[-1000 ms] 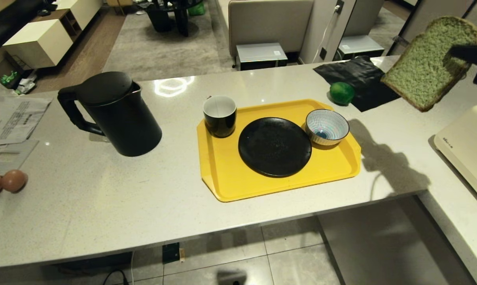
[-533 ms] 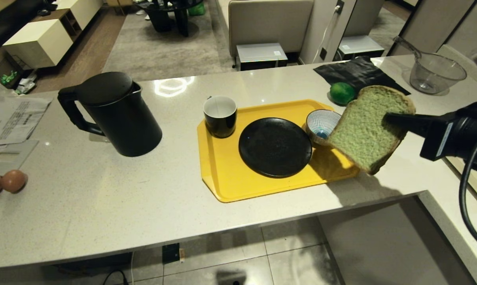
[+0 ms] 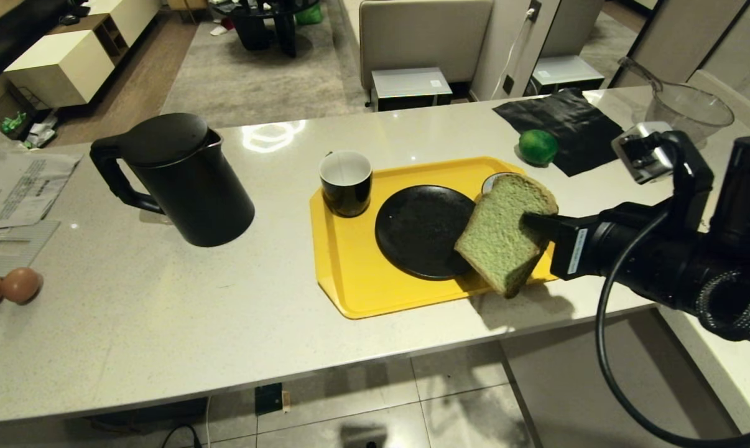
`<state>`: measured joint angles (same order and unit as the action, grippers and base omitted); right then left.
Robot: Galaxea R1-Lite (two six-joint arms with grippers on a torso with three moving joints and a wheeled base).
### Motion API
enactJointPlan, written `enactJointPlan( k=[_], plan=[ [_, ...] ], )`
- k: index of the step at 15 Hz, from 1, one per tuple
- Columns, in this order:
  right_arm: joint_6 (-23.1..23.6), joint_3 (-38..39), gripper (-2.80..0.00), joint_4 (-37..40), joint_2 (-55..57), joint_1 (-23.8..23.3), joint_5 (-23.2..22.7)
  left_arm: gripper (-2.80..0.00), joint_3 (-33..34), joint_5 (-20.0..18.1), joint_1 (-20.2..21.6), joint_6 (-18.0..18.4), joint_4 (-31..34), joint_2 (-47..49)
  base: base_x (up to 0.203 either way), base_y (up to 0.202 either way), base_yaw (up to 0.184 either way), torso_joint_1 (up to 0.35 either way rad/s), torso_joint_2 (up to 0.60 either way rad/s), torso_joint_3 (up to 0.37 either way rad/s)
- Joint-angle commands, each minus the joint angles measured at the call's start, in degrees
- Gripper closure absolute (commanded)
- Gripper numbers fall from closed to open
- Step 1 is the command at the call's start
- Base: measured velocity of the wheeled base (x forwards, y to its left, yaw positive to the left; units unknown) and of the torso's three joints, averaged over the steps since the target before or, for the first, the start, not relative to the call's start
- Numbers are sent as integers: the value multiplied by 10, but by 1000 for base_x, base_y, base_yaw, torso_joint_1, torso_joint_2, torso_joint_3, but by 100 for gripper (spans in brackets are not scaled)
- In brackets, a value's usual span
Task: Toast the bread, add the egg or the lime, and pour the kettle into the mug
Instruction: Put the baked bread on a plate
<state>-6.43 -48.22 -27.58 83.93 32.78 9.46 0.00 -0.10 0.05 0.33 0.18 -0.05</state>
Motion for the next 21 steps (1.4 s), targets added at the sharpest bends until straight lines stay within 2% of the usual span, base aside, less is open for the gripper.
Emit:
enactJointPlan(
  k=[1, 8, 17, 21],
  plan=[
    [-7, -7, 0, -5, 43, 22, 11, 0, 0, 0, 0, 0, 0, 0, 0, 0, 0, 0, 0, 0],
    [-41, -65, 0, -5, 115, 58, 39, 0, 0, 0, 0, 0, 0, 0, 0, 0, 0, 0, 0, 0],
    [-53, -139, 0, -6, 174, 59, 41, 0, 0, 0, 1, 0, 0, 0, 0, 0, 0, 0, 0, 0],
    [-53, -148, 0, -6, 190, 58, 47, 0, 0, 0, 0, 0, 0, 0, 0, 0, 0, 0, 0, 0]
  ],
)
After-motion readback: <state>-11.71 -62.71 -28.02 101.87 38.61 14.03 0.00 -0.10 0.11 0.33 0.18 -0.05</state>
